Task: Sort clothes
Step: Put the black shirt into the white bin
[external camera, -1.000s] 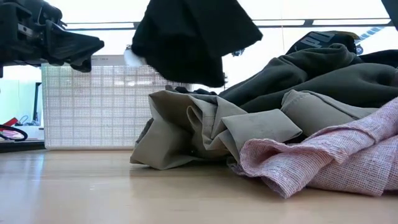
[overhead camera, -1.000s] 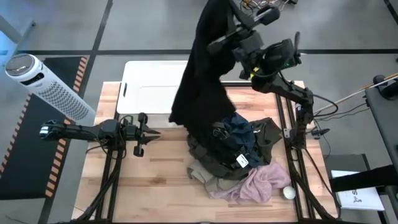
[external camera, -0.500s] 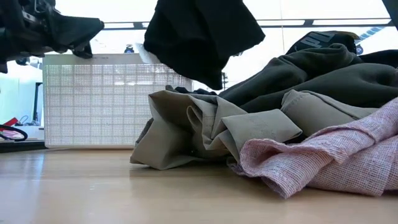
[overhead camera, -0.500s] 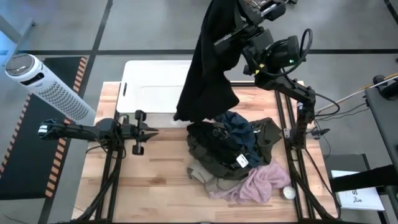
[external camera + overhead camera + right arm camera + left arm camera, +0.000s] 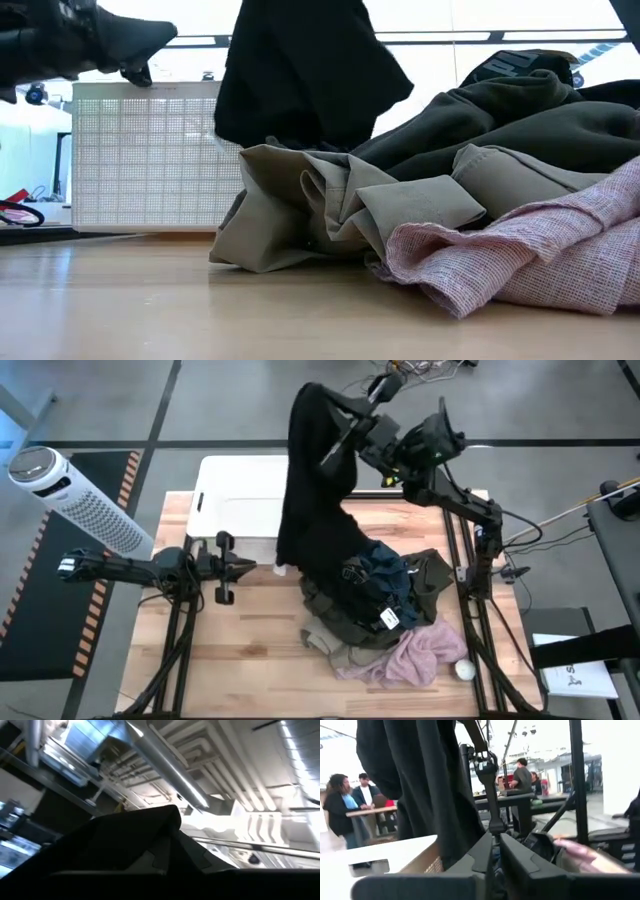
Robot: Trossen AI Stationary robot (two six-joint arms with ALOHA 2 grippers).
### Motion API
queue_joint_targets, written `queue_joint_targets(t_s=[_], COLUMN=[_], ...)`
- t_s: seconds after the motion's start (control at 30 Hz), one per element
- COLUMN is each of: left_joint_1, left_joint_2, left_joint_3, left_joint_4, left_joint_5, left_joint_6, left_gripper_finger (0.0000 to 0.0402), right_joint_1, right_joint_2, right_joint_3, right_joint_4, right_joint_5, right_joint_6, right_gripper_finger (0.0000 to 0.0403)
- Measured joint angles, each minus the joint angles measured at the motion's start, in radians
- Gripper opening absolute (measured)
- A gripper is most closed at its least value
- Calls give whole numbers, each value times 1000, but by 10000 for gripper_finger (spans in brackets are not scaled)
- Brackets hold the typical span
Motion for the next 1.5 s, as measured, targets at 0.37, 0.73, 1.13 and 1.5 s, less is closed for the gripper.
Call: queue_joint_targets(t_s=[0.37, 0.73, 1.13, 1.5], left_joint_1=[-1, -2, -12, 31], left_joint_2=[250, 574, 753, 593], left_joint_3=[185, 488, 872, 1114], left_joint_4=[2, -169, -516, -674], left_joint_5=[-83, -240, -419, -621], left_joint_6=[-95, -39, 59, 245], left_gripper_finger=[215, 291, 15, 2], right_joint_1=[87, 172, 218, 208], right_joint_2=[-1, -7, -85, -177], right_joint_3=[0, 0, 0, 0], right_joint_4=[2, -18, -126, -277], right_joint_5=[-7, -6, 56, 187], right_joint_6=[-11, -43, -100, -179], right_gripper_finger=[0, 0, 0, 0])
